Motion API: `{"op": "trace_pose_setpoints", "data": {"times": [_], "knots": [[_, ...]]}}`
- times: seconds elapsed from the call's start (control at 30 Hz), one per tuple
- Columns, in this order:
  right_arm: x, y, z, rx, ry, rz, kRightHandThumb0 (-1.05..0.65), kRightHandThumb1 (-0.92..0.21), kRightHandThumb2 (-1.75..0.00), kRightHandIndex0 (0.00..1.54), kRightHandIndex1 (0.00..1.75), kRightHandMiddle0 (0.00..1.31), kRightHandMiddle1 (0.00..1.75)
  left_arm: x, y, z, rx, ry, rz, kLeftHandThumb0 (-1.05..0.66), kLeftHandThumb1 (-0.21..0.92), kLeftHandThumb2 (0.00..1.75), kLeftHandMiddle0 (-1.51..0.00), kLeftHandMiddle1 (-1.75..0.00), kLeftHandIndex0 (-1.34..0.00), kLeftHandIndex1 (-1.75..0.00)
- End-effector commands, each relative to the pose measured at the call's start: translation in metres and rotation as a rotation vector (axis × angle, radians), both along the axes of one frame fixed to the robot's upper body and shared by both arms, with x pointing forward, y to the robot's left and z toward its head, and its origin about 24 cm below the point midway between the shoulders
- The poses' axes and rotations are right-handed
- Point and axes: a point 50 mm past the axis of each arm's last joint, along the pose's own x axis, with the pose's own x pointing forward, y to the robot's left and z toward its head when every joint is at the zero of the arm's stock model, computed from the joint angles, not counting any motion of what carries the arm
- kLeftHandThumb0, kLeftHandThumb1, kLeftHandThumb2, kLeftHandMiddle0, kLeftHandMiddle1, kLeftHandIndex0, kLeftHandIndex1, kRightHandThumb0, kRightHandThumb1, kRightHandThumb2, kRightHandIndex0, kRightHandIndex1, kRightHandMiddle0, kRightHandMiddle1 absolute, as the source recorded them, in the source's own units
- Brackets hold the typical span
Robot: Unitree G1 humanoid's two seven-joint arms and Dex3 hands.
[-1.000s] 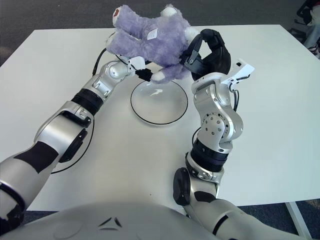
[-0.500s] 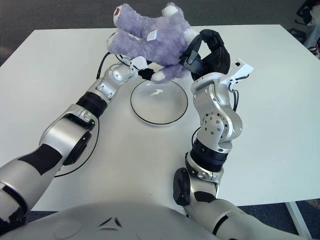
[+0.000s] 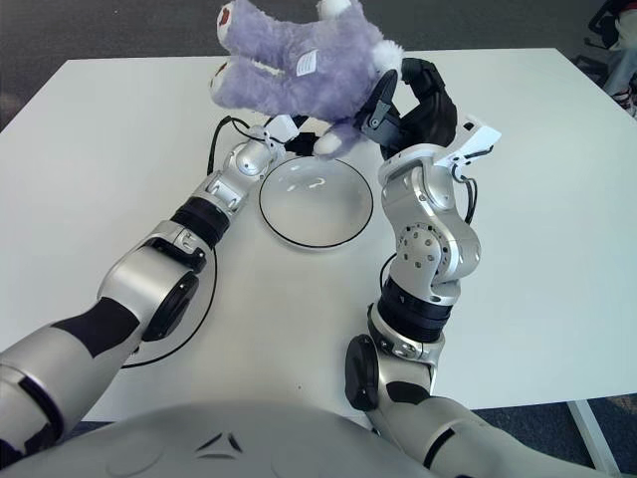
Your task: Put the doll into the plate.
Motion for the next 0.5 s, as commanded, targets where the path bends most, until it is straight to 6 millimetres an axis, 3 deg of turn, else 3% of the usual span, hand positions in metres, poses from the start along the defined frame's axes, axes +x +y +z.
{"op": "trace_pose_setpoints", "data": {"times": [0.0, 0.1, 0.27, 0.47], "knots": [[-0.0003, 0.0005, -0.0005, -0.014, -0.011, 0.013, 0.0, -0.12, -1.53, 0.79, 1.67, 0.53, 1.75, -0.0001, -0.0011, 0.0048, -0.08, 0.036, -0.039, -1.03, 0.86, 0.08, -0.02, -0.82, 0.0, -0.34], [-0.0002, -0.0003, -0.0011, -0.02, -0.015, 0.013, 0.0, -0.12, -1.53, 0.8, 1.67, 0.53, 1.75, -0.0004, -0.0011, 0.0052, -0.144, 0.068, -0.059, -1.01, 0.86, 0.09, -0.01, -0.75, 0.0, -0.28], [-0.0001, -0.0025, -0.003, -0.039, -0.019, 0.007, 0.0, -0.11, -1.53, 0.8, 1.65, 0.53, 1.75, -0.0017, -0.0002, 0.0055, -0.337, 0.149, -0.135, -0.96, 0.89, 0.11, 0.0, -0.5, 0.0, -0.09], [-0.0003, -0.0061, -0.0055, -0.056, -0.021, 0.002, 0.0, -0.11, -1.52, 0.81, 1.63, 0.53, 1.75, -0.0022, 0.0019, 0.0048, -0.562, 0.247, -0.272, -0.84, 0.83, 0.09, 0.0, -0.34, 0.0, -0.01]]}}
